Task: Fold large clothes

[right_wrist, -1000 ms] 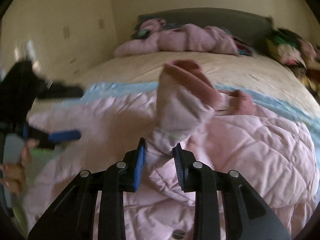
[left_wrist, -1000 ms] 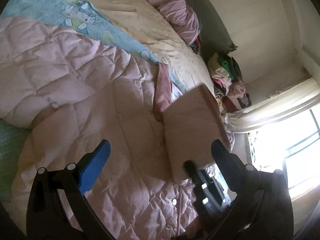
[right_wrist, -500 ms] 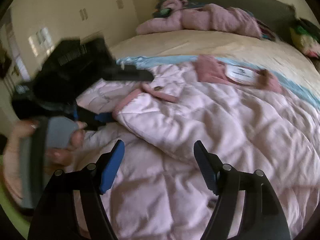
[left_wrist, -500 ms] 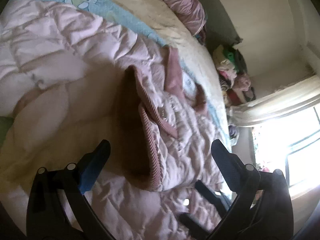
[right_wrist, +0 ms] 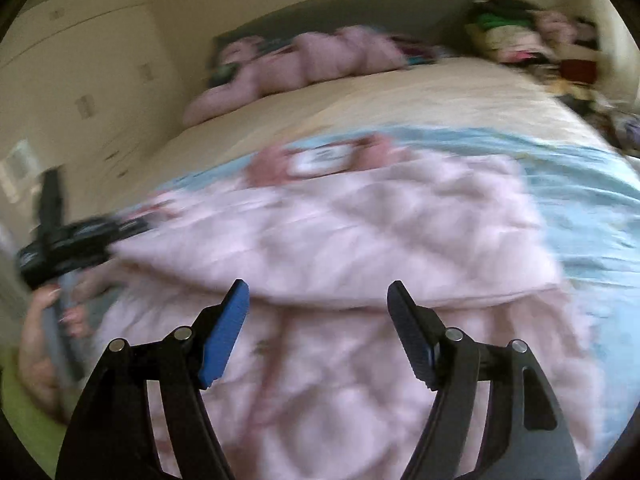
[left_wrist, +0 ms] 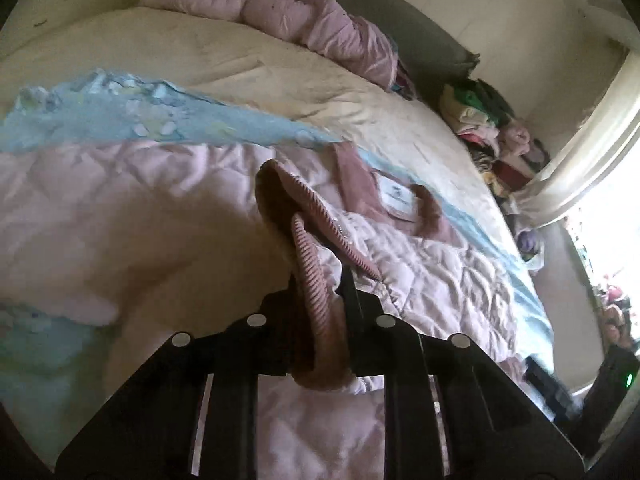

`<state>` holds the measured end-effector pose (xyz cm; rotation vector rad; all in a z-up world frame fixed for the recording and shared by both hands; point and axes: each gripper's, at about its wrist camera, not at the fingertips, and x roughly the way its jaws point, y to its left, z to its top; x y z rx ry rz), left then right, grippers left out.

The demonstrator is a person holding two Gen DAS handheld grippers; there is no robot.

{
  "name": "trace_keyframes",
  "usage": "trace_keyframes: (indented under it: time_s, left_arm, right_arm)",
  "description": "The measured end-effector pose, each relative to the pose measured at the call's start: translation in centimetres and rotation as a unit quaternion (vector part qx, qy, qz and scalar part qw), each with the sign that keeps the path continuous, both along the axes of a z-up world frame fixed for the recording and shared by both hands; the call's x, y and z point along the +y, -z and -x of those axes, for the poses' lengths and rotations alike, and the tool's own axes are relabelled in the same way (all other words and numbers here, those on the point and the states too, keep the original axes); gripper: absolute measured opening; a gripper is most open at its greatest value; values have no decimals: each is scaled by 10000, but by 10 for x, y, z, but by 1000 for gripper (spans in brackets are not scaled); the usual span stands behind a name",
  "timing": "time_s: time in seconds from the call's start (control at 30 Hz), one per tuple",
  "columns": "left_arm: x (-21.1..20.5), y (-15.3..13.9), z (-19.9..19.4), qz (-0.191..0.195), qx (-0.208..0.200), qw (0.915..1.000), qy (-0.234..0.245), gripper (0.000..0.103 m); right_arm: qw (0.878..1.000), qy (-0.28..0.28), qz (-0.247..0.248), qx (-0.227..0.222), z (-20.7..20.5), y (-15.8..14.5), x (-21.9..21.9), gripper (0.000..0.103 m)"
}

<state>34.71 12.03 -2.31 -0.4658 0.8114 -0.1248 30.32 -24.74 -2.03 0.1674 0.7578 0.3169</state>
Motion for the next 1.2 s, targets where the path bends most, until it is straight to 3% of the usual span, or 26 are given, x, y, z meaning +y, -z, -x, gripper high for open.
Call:
trace_keyframes:
  time_s: [0.07,0.17,0.37,0.5,0.63,0.73,0.83,0.93,1.1,1.2]
  left_arm:
    - [6,20,-5,42,322,9995,-2,12]
    - [11,42,-8,70,685,9976,-19,13]
    - [15,47,-6,-95,719,9973,-60,16]
    - [15,51,-7,-51,773,9970,-82,17]
    - [14,54,-7,-72,809,9967,-79,19]
    - [14,57,-8,-57,822,9966,-42,22]
    - [12,58,-10,-57,812,9967,-16,26]
    - [12,49,-7,-124,769,9970,-45,30]
    - [19,9,6,-438,241,9983,-285,32]
    - [16,-7,14,-239,16,9995,-212,40]
  right_arm:
    - [9977,643,192,-15,-9,-2,-21,70]
    - [9928,1193,26,129,-27,-3,-46,71]
    - [9933,1095,294,228,-71,3,-41,70]
    - [9929,982,457,497,-101,19,-34,70]
    - [9859,1234,712,877,-127,42,-40,70]
    - [9831,1284,557,1183,-139,67,-49,71]
    - [9836,1292,557,1127,-141,78,-52,71]
    - [9834,1320,456,1155,-142,84,-56,71]
    - [9879,1232,178,929,-117,57,-50,71]
    - [9925,998,101,693,-91,42,-40,71]
